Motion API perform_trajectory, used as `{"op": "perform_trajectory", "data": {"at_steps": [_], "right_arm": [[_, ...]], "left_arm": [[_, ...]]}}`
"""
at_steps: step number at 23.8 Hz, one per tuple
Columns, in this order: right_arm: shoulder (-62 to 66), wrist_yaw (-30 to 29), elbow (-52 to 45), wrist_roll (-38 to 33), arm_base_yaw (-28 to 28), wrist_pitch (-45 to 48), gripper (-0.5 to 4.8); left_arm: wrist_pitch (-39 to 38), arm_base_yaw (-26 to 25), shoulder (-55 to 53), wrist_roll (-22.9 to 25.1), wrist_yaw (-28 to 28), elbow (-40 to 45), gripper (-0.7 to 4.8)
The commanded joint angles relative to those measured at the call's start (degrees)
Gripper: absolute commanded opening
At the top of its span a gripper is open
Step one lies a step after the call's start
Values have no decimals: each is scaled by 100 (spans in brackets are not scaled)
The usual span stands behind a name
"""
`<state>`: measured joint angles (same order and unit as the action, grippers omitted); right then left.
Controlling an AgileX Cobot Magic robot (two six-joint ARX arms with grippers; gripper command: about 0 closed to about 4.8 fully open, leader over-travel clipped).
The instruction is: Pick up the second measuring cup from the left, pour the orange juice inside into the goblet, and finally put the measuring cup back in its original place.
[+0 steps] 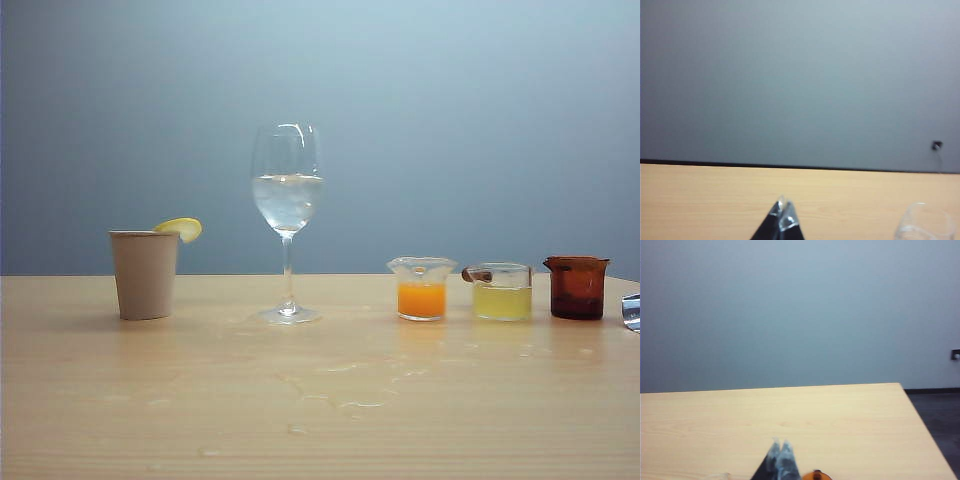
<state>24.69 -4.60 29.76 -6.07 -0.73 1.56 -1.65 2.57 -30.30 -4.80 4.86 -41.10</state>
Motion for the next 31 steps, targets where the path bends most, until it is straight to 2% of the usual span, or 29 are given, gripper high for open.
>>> {"op": "perform_trajectory", "data": {"at_steps": [1, 4, 6, 11, 14, 17, 21, 26, 28, 31], "right_arm": [[518, -50, 199, 9, -334, 625, -2], [1222, 291, 240, 7, -1064, 1333, -2], [1641, 535, 240, 7, -1635, 1598, -2], [2459, 986, 240, 4, -2603, 2105, -1], [2883, 1139, 240, 4, -2909, 2277, -1], [3521, 1493, 212, 7, -3294, 2796, -2], [4693, 2039, 94, 4, -3722, 3998, -2], [5823, 2216, 94, -133, -3805, 5191, -2], [6118, 2603, 94, -151, -3807, 5294, -1], [6286, 2734, 85, -162, -3801, 5289, -1]], "left_arm": [[-46, 107, -688, -20, 629, -579, -6], [-599, 702, -1329, -15, 647, -1169, -6], [-693, 1178, -1611, -15, 654, -1346, -6], [-758, 1958, -1762, -15, 601, -1379, -6], [-811, 2199, -1762, -11, 415, -1381, -6], [-804, 2262, -1762, -13, 396, -1381, -6], [-721, 2262, -1762, -13, 398, -1381, -6], [-723, 2260, -1762, -13, 417, -1381, -6], [-723, 2260, -1762, -13, 417, -1381, -6], [-723, 2260, -1762, -13, 417, -1381, -6]]}}
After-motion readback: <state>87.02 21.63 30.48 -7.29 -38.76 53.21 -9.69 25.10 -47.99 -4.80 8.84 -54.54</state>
